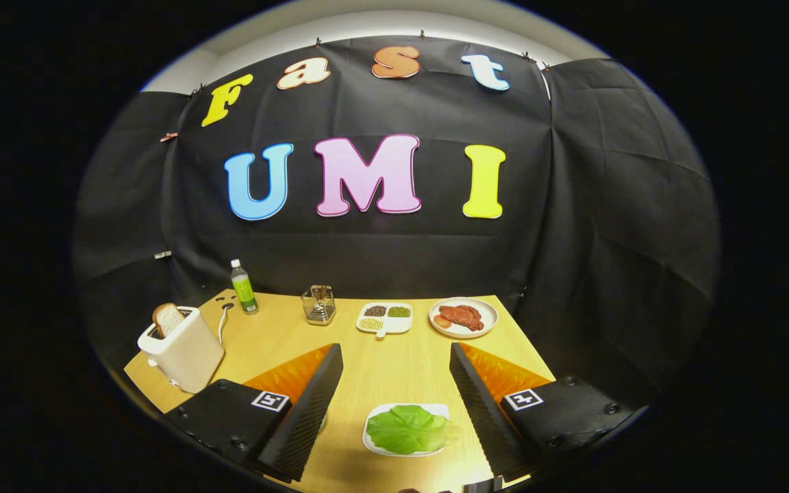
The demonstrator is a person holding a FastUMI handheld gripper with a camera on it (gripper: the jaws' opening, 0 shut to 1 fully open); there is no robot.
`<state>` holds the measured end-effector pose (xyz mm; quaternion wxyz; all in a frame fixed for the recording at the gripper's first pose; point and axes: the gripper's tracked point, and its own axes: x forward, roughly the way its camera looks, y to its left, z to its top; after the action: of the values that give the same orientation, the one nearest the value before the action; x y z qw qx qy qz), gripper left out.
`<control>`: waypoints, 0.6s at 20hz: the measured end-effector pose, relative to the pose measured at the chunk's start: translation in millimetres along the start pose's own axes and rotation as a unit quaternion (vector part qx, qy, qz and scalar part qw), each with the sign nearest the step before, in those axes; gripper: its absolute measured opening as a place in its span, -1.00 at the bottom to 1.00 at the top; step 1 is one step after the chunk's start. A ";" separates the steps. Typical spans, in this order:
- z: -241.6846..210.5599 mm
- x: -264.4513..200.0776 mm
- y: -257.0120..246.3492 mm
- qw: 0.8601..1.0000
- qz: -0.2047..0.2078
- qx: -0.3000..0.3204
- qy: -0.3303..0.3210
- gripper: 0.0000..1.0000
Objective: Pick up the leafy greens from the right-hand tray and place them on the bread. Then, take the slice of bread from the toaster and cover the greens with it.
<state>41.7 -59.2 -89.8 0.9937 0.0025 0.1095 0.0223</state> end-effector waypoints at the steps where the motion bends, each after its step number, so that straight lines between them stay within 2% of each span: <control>1: -4.4 4.4 -3.3 1.000 0.003 -0.004 0.004 0.95; 7: -52.0 32.5 -22.4 0.997 0.024 -0.016 0.065 0.95; 12: -102.9 55.2 -28.9 0.990 0.051 -0.028 0.131 0.96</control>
<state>74.4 -85.6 -202.6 0.9681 -0.0228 0.2375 0.0762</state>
